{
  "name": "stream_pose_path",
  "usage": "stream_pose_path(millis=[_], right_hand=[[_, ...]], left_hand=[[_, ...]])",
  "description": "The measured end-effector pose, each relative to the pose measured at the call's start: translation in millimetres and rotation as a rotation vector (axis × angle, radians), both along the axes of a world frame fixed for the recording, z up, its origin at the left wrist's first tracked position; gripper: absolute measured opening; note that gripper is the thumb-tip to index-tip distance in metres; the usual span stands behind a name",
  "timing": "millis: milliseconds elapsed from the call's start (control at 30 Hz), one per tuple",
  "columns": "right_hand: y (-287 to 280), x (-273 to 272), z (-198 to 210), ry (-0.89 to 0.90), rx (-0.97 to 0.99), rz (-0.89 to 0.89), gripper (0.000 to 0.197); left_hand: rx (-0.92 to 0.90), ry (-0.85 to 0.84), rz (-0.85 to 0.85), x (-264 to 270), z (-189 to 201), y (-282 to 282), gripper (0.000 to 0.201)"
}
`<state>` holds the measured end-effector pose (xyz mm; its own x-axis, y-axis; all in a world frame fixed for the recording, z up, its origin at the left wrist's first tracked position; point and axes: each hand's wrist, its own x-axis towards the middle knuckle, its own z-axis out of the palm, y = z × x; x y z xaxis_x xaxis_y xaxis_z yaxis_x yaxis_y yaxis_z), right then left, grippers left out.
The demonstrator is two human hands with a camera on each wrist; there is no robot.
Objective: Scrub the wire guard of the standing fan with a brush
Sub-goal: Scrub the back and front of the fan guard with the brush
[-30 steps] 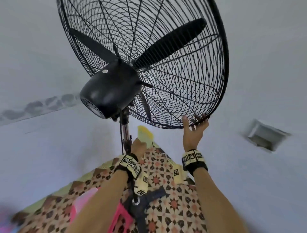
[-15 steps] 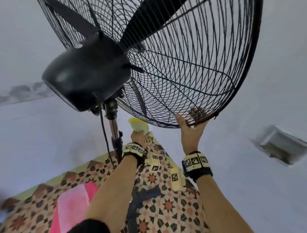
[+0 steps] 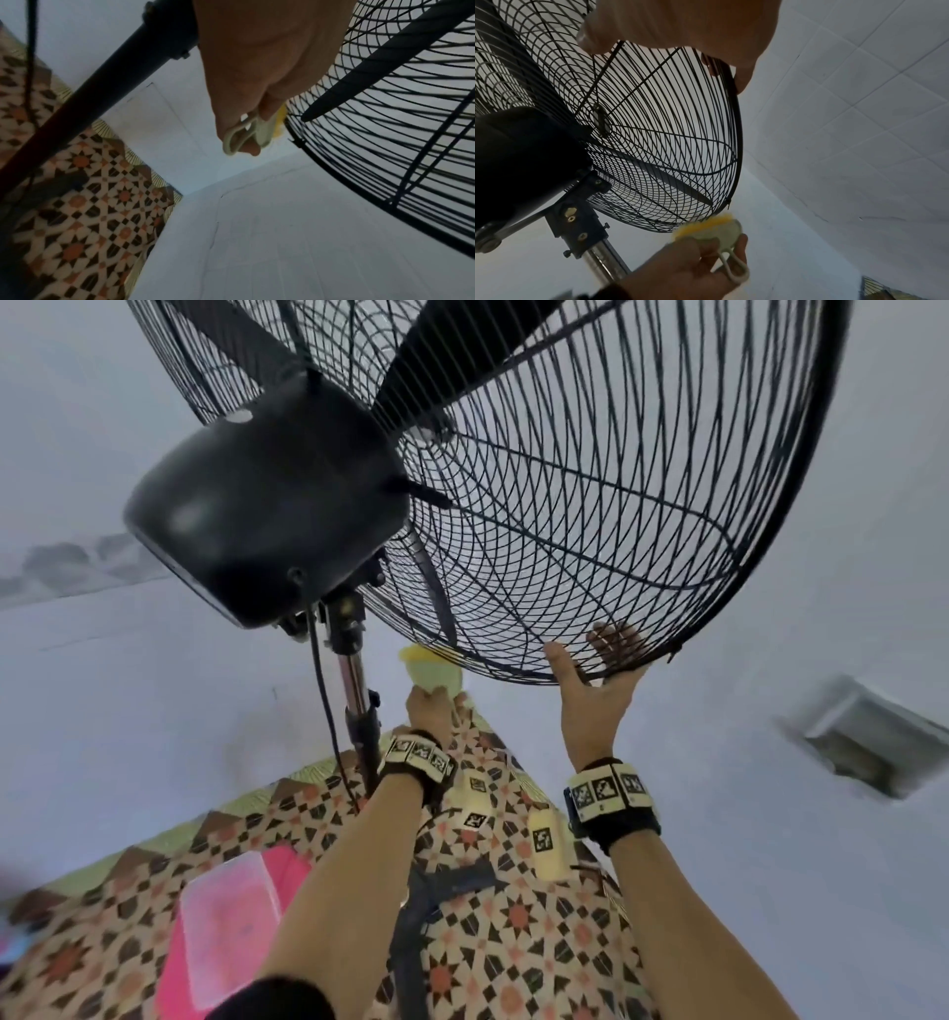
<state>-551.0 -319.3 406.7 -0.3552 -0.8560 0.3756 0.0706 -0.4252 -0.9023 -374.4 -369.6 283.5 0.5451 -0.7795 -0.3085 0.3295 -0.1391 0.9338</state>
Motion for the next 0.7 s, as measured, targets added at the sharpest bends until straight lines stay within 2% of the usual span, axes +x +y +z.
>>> stream_pose_path(millis=[67,133,200,267,367,433,500,567,633,700], right_hand=[[0.4,-1.1,-1.8,0.0,0.008,0.01,0.107],[-0.4,-1.9,-1.2,-0.013,0.001,0.022,0.11],[-0.7,-0.6,-0.3,-0.018,-0.006,0.035,0.123],[-1.2,0.0,-1.3,-0.017,-0.007,0.051,0.128],[-1.1,-1.1,-4.1,-0.028,-0.006,0.04,0.126],[0.1,-1.8,-6.3,-0.034,-0.01,0.041,0.124],[1.3,-2.2,-7.4,-0.036,-0.001,0.045,0.121],[1.6,-1.8,-6.3,-0.039,-0.002,0.035,0.121],[1.4,-0.8,-5.3,-0.043,-0.008,0.041,0.125],[1.4,-0.1,-4.6,-0.037,-0.012,0.038,0.127]], left_hand=[[-0.008,-0.035,-0.104,-12.0,10.3,13.0,0.02],[-0.079,-0.073,-0.308,-28.0,11.0,41.0,0.024],[-0.157,-0.097,-0.455,-31.1,1.3,58.5,0.028],[-0.164,-0.062,-0.346,-26.0,1.7,58.5,0.023],[-0.15,0.17,-0.005,-13.5,12.8,35.6,0.017],[-0.118,0.213,0.028,-8.7,13.5,14.2,0.021],[-0.095,0.163,-0.051,-11.4,11.6,11.5,0.023],[-0.131,0.067,-0.217,-17.2,6.2,32.9,0.03],[-0.166,-0.009,-0.42,-17.8,0.1,56.7,0.027],[-0.173,-0.094,-0.528,-7.4,-9.2,64.7,0.02]])
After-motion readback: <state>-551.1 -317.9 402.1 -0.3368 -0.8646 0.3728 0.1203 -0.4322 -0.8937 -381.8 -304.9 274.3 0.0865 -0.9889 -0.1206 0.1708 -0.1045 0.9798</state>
